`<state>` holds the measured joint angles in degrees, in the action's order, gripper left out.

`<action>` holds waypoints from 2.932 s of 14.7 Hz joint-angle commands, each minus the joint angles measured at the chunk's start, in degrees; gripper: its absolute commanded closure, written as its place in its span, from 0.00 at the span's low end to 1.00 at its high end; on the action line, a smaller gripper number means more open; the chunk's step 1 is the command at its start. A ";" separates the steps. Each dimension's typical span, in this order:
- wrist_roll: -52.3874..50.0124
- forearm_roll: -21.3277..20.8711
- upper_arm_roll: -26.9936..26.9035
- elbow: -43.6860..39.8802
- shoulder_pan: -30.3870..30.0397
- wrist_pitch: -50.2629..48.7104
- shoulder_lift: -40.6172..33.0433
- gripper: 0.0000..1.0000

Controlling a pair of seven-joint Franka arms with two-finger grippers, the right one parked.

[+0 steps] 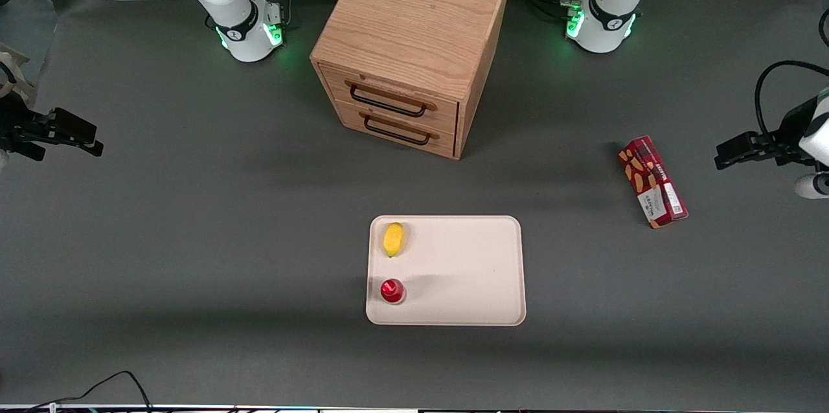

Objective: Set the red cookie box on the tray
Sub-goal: 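Move the left gripper down over the red plaid cookie box, then close the left gripper on the end of the red cookie box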

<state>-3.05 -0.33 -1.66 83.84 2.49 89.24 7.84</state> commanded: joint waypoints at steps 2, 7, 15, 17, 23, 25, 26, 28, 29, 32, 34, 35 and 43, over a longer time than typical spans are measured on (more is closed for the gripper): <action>0.94 -1.25 1.22 -2.81 0.06 -2.14 1.57 0.00; 3.21 -1.34 1.05 -2.28 0.50 -3.80 1.57 0.00; 5.16 -2.31 -5.44 19.84 0.32 13.65 1.13 0.00; 4.47 -2.22 -6.77 26.60 0.32 20.68 1.13 0.00; -4.76 -0.03 -6.95 40.68 0.15 34.23 0.86 0.00; -5.12 0.42 -7.12 44.20 -0.03 39.58 0.95 0.00; -5.12 0.51 -7.12 45.78 -0.29 41.87 1.04 0.00; -5.30 1.12 -7.12 46.94 -0.29 44.61 1.65 0.00; -5.21 1.56 -7.12 47.03 -0.29 45.05 1.83 0.00; -5.30 3.31 -7.12 47.99 -0.12 48.56 3.23 0.03; -5.21 3.58 -7.12 48.87 -0.12 50.94 4.03 0.24; -5.21 3.67 -7.12 49.31 0.06 51.82 4.12 0.47; -5.47 3.76 -6.69 49.05 1.20 50.16 2.72 1.00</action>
<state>-7.65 2.98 -8.35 132.43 2.53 140.25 12.75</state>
